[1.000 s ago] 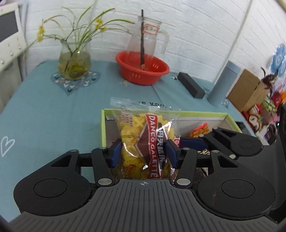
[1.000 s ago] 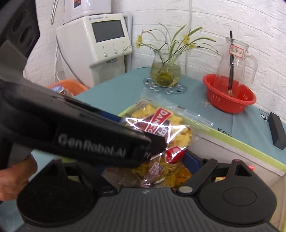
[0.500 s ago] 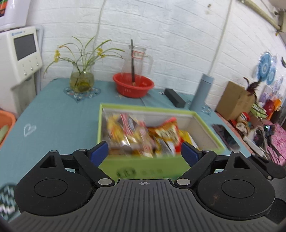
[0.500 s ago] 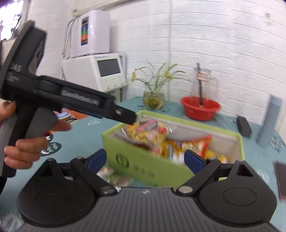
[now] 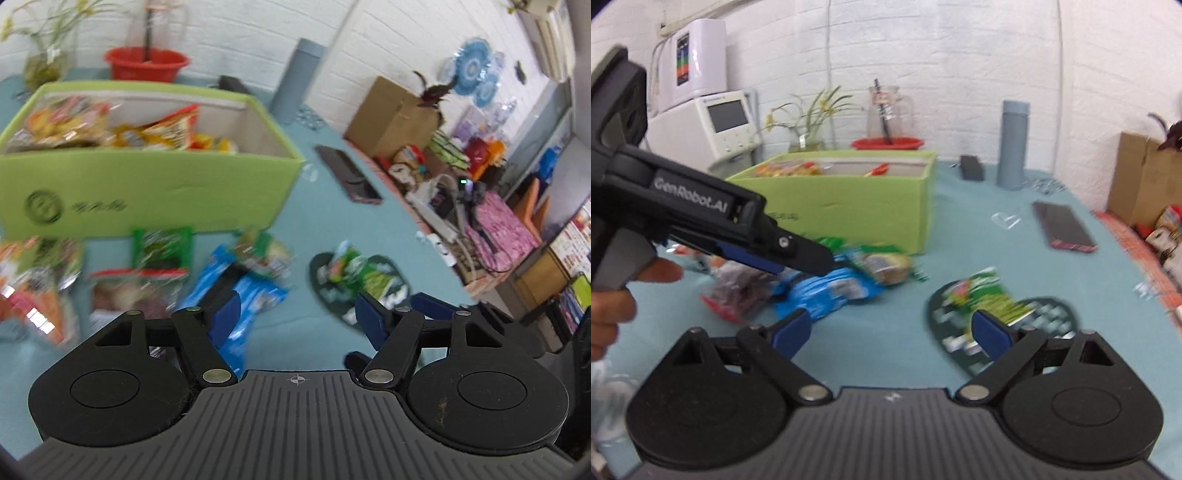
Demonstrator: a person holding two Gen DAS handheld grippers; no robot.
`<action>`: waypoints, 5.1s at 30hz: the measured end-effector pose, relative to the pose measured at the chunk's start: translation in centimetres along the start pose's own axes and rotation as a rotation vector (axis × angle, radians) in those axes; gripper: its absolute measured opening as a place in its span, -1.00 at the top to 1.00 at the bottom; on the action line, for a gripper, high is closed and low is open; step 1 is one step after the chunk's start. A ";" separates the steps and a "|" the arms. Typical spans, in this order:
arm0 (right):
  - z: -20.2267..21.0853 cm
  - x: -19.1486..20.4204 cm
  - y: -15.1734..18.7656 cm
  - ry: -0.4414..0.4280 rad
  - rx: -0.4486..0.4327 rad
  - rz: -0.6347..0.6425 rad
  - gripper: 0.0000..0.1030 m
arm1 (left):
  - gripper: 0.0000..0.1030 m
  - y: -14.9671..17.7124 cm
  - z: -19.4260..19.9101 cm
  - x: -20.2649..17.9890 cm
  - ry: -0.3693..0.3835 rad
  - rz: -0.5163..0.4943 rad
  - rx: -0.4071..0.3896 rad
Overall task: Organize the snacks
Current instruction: 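Grasp the green pea snack packet on the heart mat with the left tool, then carry the green pea packet into the green box and release, then grasp the blue snack bar with the left tool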
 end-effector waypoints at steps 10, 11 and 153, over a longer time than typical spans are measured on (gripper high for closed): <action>-7.1 -5.4 -1.0 -0.066 0.114 0.044 -0.81 | 0.05 -3.8 -12.0 -2.2 0.025 0.060 0.205; -7.5 -5.6 -1.0 -0.076 0.125 0.044 -0.81 | 0.06 -4.0 -12.6 -2.2 0.001 0.045 0.206; -4.7 5.3 -0.7 -0.149 0.117 -0.037 -0.96 | -0.17 -0.5 -3.5 4.8 0.051 0.029 0.213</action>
Point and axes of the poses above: each gripper's, at about its wrist camera, not at the fingertips, and z roughly against the way its jaws point, x to its left, y to its underside, the point moved 4 cm from there along -z, roughly the way its jaws point, and after that the axes turned 8 degrees about y, right-handed, at the moved point
